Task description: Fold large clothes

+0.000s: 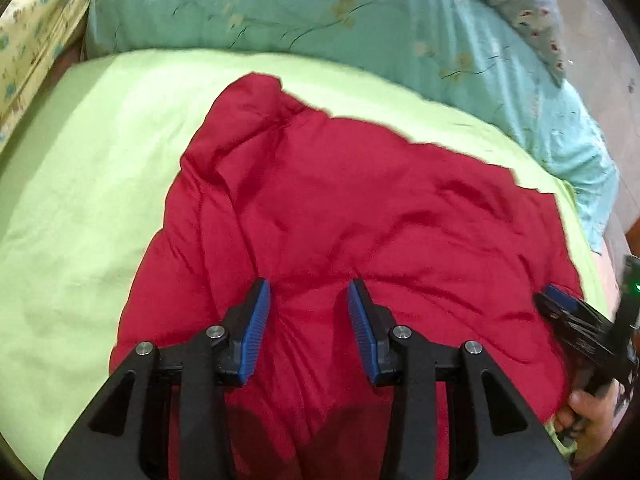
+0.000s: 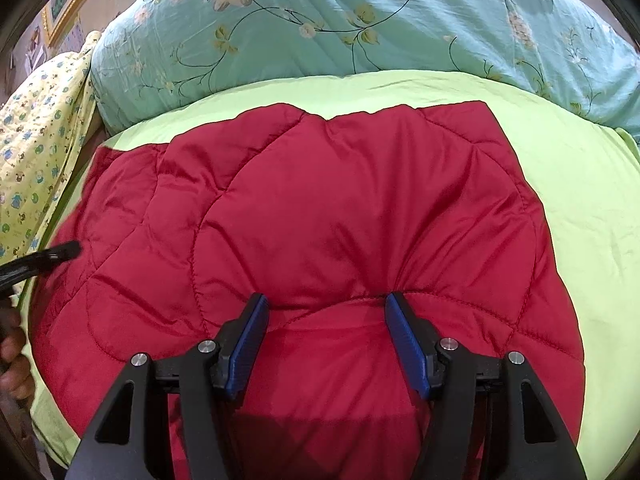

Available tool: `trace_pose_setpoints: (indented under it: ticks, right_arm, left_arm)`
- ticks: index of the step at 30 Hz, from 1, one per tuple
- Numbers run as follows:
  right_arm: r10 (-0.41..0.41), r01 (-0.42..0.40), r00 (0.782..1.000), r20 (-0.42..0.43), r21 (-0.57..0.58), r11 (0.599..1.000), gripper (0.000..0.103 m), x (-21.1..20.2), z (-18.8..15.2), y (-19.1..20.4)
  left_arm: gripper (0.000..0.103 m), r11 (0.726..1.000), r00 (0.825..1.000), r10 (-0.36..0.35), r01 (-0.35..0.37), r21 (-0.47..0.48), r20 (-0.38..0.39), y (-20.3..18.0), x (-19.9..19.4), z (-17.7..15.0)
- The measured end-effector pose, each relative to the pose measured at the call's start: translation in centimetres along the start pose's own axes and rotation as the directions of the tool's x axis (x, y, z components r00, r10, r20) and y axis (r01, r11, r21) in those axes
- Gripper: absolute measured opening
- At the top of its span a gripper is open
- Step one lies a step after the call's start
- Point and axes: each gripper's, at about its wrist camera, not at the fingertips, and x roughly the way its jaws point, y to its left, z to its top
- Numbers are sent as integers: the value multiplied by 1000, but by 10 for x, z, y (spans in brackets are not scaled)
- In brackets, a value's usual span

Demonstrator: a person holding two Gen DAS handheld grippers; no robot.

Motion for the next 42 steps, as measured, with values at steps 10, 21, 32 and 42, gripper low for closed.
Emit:
trace_pose_setpoints:
  ticks: [10, 21, 32, 42]
  right_arm:
    - [-73, 74, 997, -16, 53, 996, 63, -5, 9, -24]
    - [-56, 57, 998, -10, 84, 995, 63, 8, 8, -34]
    - [-95, 92, 994, 62, 47, 995, 64, -61, -4, -8]
    - [-20, 22, 999, 34, -32, 999, 67, -95, -53, 27]
  left_arm:
    - [40, 997, 998, 69, -69, 41, -4, -14, 21, 2]
    - [39, 994, 996, 92, -92, 56, 4, -23, -9, -5]
    - [40, 994, 999, -1, -3, 108, 44, -54, -80, -52]
    - [44, 985, 999, 48, -44, 164, -21, -75, -59, -76]
